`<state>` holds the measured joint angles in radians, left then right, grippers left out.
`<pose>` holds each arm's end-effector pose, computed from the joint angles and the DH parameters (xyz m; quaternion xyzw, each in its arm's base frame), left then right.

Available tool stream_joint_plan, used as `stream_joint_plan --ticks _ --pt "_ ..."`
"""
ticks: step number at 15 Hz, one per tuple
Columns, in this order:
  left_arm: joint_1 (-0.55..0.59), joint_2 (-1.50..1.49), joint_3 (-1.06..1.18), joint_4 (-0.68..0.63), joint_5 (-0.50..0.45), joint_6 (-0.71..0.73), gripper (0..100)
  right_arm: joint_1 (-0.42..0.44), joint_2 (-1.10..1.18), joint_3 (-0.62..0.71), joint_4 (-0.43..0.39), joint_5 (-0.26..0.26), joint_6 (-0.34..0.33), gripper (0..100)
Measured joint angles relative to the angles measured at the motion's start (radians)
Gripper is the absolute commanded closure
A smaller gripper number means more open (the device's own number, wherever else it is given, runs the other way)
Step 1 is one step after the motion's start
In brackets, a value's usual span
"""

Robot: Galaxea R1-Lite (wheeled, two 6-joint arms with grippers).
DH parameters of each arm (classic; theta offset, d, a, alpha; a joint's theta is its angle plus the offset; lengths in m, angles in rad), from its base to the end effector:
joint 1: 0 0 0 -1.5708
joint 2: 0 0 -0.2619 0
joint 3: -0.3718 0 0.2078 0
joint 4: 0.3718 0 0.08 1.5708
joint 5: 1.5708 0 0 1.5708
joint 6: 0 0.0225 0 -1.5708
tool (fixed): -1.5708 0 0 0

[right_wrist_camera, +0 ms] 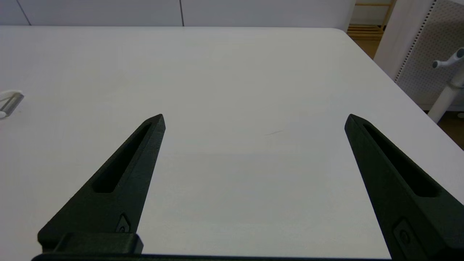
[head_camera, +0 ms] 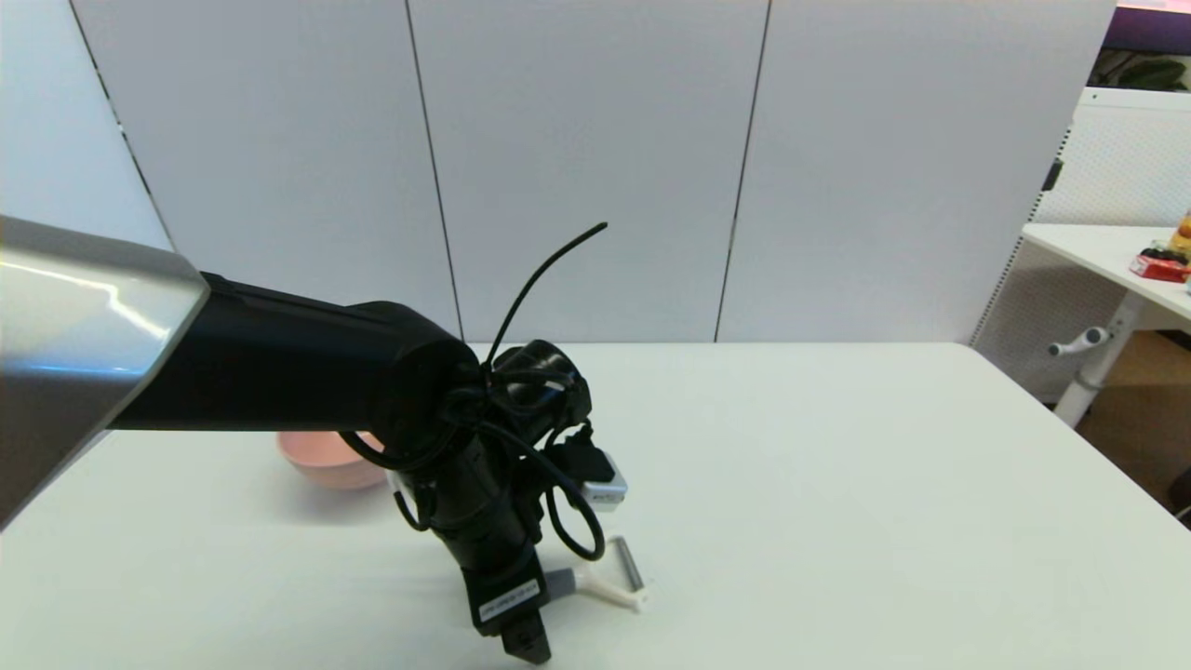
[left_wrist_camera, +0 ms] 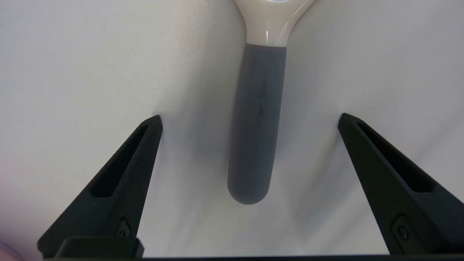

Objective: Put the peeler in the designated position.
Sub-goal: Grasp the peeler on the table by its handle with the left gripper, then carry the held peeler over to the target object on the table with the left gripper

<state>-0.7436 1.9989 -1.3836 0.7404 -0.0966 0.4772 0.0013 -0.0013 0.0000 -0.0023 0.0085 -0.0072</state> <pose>0.2431 -0.2265 0.0881 0.3618 0.5027 -0.4492 0.6439 0.0341 0.0002 0.0758 -0.0036 -0.0018 0.0049 1.0000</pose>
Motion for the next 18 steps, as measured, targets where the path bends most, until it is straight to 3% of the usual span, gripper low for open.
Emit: stream_joint_plan --ticks 1,14,18 --pt "0.0 0.0 0.0 0.001 0.0 0.0 100 0.0 0.0 0.0 0.0 0.0 0.0 0" --pt "0.003 -0.044 0.015 0.013 -0.001 0.001 100 0.0 0.0 0.0 0.0 0.0 0.0 0" --pt "0.08 -0.196 0.106 0.07 0.001 0.009 100 0.0 0.0 0.0 0.0 -0.001 0.0 0"
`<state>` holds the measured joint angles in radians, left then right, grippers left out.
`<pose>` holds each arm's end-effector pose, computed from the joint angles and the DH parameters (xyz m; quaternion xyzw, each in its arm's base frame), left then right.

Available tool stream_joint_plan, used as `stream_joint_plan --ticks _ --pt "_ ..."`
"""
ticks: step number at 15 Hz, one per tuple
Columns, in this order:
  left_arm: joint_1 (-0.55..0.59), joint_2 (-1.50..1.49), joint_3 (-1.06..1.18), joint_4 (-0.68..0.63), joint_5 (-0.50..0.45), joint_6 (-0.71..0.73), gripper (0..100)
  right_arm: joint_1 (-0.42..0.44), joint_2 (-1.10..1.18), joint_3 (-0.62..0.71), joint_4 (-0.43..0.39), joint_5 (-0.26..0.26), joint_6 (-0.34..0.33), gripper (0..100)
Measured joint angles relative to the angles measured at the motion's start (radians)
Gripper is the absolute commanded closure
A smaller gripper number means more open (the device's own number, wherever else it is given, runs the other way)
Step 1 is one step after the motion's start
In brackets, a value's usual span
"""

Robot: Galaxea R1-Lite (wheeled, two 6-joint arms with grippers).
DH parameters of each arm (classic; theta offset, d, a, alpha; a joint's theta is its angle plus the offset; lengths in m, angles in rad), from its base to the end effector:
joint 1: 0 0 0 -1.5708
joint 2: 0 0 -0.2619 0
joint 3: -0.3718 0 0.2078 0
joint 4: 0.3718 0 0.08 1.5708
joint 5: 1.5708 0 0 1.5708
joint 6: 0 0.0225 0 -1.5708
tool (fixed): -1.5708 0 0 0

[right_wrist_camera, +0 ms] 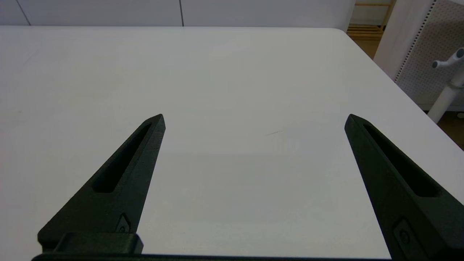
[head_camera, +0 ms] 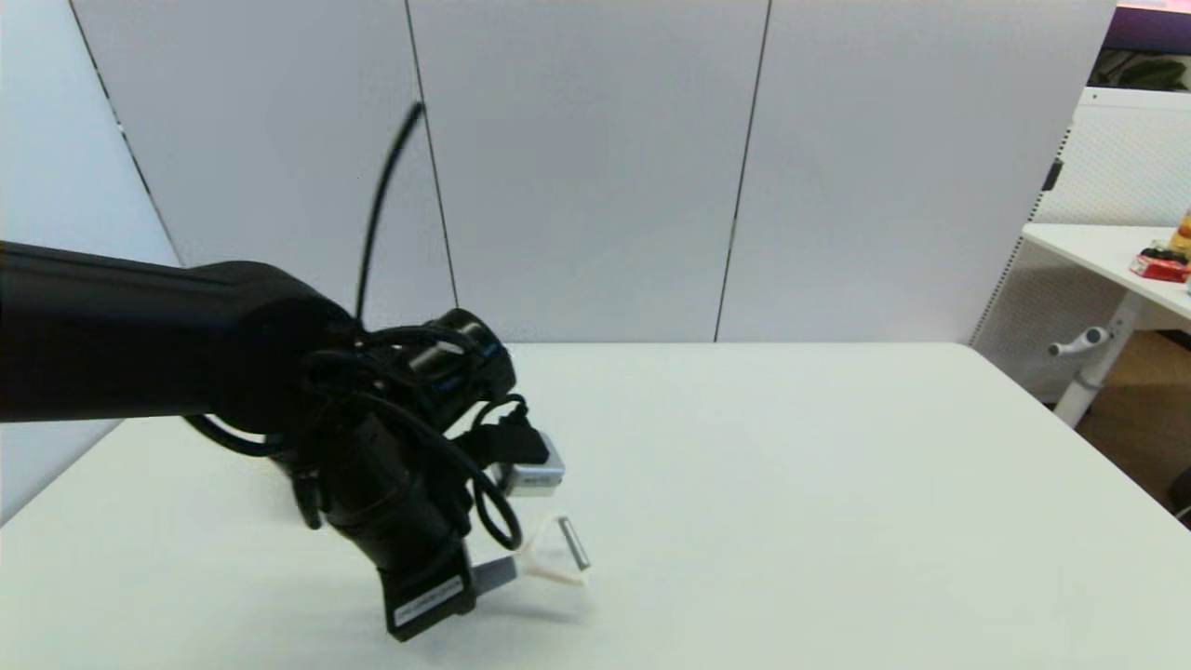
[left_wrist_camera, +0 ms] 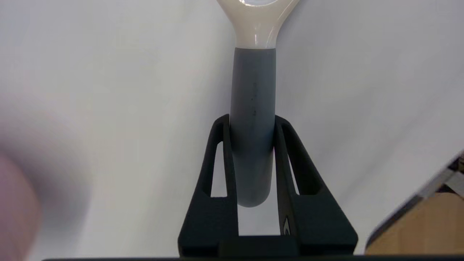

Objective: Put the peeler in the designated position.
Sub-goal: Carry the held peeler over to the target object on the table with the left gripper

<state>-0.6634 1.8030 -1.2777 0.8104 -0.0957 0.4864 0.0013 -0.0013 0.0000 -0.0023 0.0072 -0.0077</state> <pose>0.2268 -0.1800 0.1235 0.3439 0.5070 -0.4255 0.6660 0.0341 0.0002 0.0758 -0.0039 -0.0018 0.0042 1.0000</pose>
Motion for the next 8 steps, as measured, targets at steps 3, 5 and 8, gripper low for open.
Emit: stream_joint_plan --ticks 3,5,8 --pt "0.151 -0.163 0.149 0.013 0.0 0.034 100 0.0 0.0 0.0 0.0 0.001 0.0 0" --pt "0.288 -0.235 0.218 0.015 0.0 0.121 100 0.0 0.0 0.0 0.0 0.001 0.0 0" --pt "0.476 -0.277 0.257 0.003 -0.017 0.385 100 0.0 0.0 0.0 0.0 0.0 0.0 0"
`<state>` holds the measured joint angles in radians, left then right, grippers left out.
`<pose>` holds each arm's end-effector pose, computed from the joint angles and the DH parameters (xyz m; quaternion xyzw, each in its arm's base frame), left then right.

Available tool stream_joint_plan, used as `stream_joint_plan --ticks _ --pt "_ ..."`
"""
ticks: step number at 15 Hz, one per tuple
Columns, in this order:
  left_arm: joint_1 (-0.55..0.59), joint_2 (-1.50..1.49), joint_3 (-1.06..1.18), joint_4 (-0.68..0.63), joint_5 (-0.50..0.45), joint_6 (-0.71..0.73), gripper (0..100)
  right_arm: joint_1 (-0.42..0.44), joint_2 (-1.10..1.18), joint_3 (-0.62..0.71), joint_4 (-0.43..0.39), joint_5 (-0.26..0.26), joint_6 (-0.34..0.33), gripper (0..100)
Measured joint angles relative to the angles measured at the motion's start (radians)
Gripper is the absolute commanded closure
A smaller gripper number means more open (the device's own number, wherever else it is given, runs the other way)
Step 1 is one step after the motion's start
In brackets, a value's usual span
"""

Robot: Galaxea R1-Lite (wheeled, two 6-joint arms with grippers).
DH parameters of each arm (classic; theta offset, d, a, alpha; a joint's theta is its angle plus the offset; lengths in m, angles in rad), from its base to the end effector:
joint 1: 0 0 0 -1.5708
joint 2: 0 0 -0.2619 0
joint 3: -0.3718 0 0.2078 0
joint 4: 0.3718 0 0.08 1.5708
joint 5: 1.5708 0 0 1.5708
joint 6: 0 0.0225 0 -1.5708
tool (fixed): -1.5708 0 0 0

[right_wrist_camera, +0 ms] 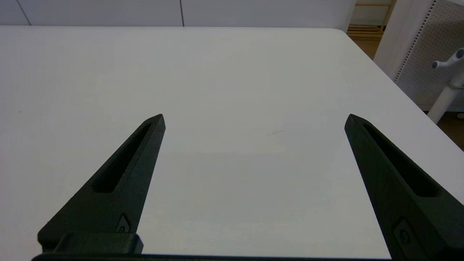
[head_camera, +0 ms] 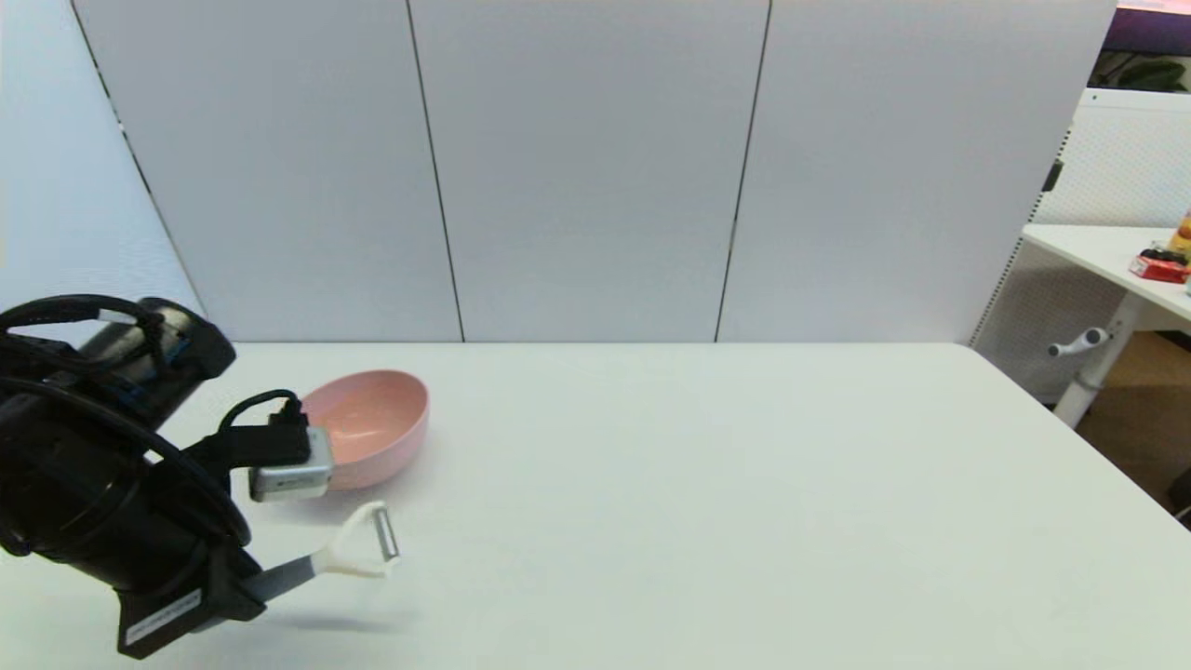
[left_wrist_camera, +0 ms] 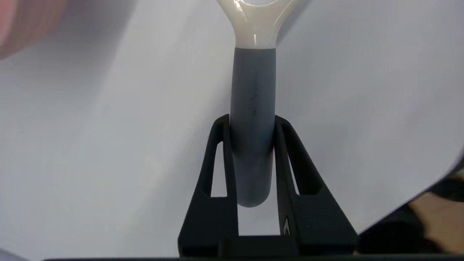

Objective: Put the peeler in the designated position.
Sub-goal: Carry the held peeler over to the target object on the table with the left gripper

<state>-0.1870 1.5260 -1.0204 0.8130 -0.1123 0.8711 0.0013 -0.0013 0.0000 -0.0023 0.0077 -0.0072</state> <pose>0.2155 -0.0433 0.1348 0.3505 0.5053 -0.3651 0.6990 0.0341 0.0002 0.0758 -0.0036 -0.0018 0.0045 1.0000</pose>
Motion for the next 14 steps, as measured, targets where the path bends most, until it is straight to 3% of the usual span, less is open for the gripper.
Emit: stream_joint_plan --ticks 4,7,14 --pt "0.09 0.058 -0.002 -0.062 -0.042 0.322 100 0.0 0.0 0.0 0.0 0.001 0.0 0" --pt "0.099 0.141 -0.011 -0.122 -0.112 0.466 100 0.0 0.0 0.0 0.0 0.0 0.0 0" --pt "0.133 0.256 -0.079 -0.163 -0.137 0.503 100 0.0 0.0 0.0 0.0 0.0 0.0 0"
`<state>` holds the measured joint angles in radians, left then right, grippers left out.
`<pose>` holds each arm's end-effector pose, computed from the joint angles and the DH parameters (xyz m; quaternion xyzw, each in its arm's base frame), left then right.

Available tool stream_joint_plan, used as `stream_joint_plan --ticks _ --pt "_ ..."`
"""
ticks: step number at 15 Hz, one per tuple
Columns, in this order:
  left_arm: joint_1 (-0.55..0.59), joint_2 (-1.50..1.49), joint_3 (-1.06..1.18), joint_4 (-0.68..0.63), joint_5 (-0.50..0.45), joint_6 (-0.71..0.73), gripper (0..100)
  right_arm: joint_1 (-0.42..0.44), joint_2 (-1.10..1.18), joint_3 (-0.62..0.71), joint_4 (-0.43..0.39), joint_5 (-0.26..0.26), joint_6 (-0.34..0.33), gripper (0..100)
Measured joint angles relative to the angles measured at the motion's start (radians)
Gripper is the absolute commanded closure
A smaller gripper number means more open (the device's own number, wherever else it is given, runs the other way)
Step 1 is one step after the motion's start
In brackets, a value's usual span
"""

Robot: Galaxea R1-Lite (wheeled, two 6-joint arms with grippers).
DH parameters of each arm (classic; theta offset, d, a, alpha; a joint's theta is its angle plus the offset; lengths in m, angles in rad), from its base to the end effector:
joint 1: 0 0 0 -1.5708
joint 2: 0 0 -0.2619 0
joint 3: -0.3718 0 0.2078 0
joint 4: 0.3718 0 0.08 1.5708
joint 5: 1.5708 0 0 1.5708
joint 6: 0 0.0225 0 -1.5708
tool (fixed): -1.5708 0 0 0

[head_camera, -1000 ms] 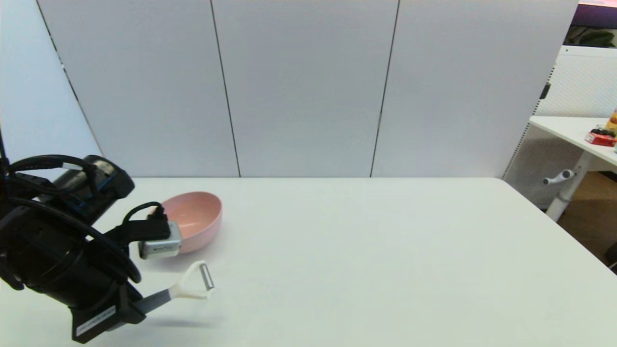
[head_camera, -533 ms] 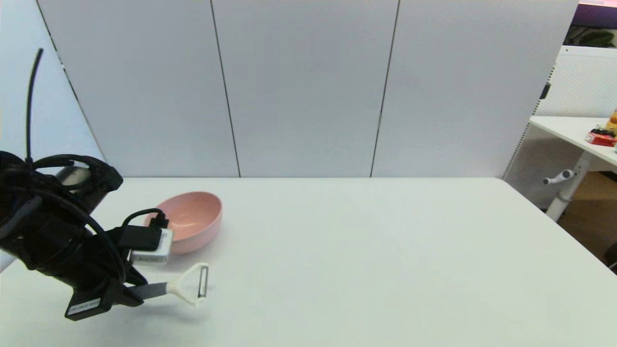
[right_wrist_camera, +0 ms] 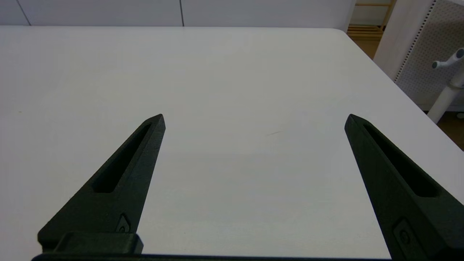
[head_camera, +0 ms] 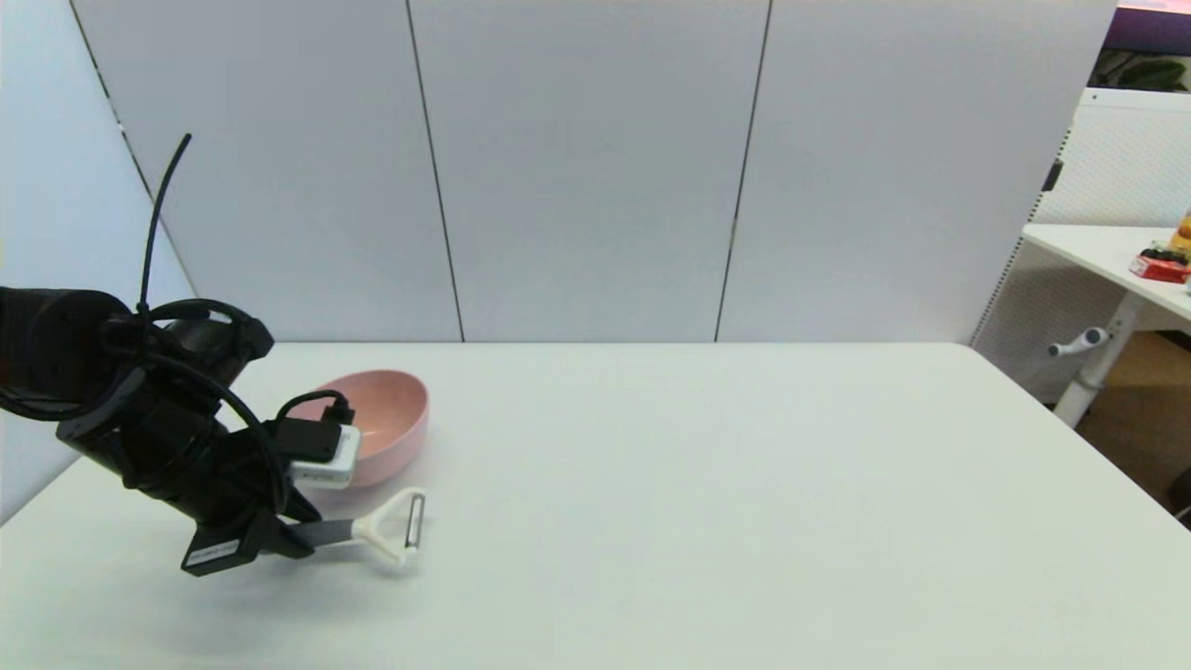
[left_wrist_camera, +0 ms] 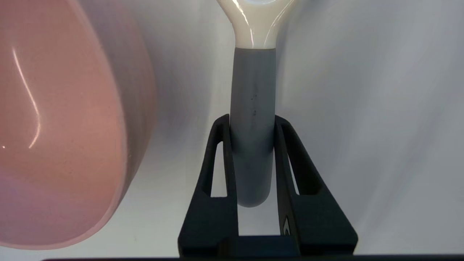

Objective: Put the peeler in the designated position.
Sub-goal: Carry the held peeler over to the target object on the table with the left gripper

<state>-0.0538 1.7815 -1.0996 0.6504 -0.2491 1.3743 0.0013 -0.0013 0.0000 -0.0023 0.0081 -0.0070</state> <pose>0.2760 -0.0204 0.0938 0.4464 0.4002 -0.4818 0.6390 0.0341 0.0002 0.0758 -0.0035 -0.0018 0.0047 1.0000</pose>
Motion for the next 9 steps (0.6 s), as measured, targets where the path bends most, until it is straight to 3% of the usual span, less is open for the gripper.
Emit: stream_joint_plan --ticks 9 --pt "0.01 0.068 -0.047 0.005 0.0 0.004 100 0.0 0.0 0.0 0.0 0.0 0.0 0"
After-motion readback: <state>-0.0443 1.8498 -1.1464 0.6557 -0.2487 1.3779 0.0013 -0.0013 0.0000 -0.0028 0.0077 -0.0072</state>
